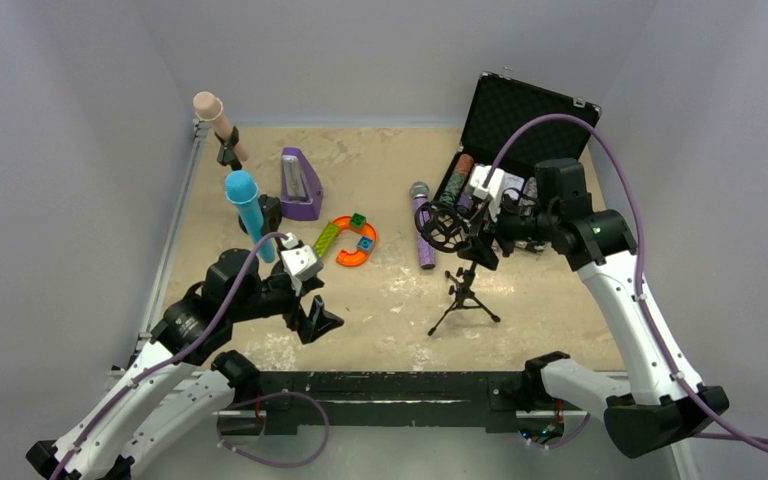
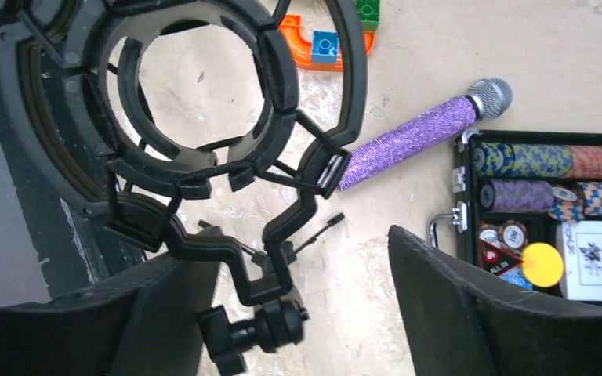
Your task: Attach the microphones to the stand
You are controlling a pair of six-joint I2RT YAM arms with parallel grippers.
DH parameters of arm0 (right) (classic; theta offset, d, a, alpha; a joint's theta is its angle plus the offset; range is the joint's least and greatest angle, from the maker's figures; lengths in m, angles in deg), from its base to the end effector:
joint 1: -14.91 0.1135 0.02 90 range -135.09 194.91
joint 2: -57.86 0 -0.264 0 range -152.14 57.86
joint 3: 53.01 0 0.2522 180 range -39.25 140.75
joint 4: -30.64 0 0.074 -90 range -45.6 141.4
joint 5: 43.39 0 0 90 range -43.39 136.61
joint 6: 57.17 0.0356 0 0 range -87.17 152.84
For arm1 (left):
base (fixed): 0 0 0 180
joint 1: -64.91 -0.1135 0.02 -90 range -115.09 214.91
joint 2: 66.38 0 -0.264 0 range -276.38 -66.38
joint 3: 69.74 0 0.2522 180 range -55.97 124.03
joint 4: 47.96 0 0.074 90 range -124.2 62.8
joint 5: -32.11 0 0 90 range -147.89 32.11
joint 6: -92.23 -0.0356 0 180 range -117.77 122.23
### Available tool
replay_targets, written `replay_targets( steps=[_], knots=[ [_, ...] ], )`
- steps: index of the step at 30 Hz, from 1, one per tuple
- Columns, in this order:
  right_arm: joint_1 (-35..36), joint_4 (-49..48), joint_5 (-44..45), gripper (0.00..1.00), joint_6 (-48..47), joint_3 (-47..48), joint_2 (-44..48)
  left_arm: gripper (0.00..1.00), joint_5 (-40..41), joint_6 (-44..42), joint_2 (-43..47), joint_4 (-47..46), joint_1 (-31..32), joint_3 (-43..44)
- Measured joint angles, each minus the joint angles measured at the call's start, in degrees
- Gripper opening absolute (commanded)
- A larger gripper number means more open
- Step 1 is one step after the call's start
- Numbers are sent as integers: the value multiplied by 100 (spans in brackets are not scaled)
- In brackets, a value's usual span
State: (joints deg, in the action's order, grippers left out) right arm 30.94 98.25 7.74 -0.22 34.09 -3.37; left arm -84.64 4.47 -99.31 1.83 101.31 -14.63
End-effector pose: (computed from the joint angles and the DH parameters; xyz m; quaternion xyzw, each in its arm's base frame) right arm 0.1820 0.0755 0.3872 -0.4812 0.7264 0.2433 0.4262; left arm 0.0917 -0.0875 0.3032 0.3590 0.7603 -0.3534 0.4101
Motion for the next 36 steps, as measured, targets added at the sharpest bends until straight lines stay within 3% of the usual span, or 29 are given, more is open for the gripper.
replay_targets(
  steps=[5, 19, 30, 36],
  knots=[
    [-205, 76, -142, 96, -44, -13, 350, 99, 0, 0, -7, 0, 0, 0],
    [-1134, 428, -872, 99, -387, -7, 1115, 99, 0, 76, -7, -153, 0, 0],
    [-2173, 293, -1067, 98, -289, 9, 1513, 99, 278, 946, -382, -483, 0, 0],
    [-2750, -341, -1110, 99, 208, -645, 1845, 99, 367, 1635, -935, -903, 0, 0]
  ],
)
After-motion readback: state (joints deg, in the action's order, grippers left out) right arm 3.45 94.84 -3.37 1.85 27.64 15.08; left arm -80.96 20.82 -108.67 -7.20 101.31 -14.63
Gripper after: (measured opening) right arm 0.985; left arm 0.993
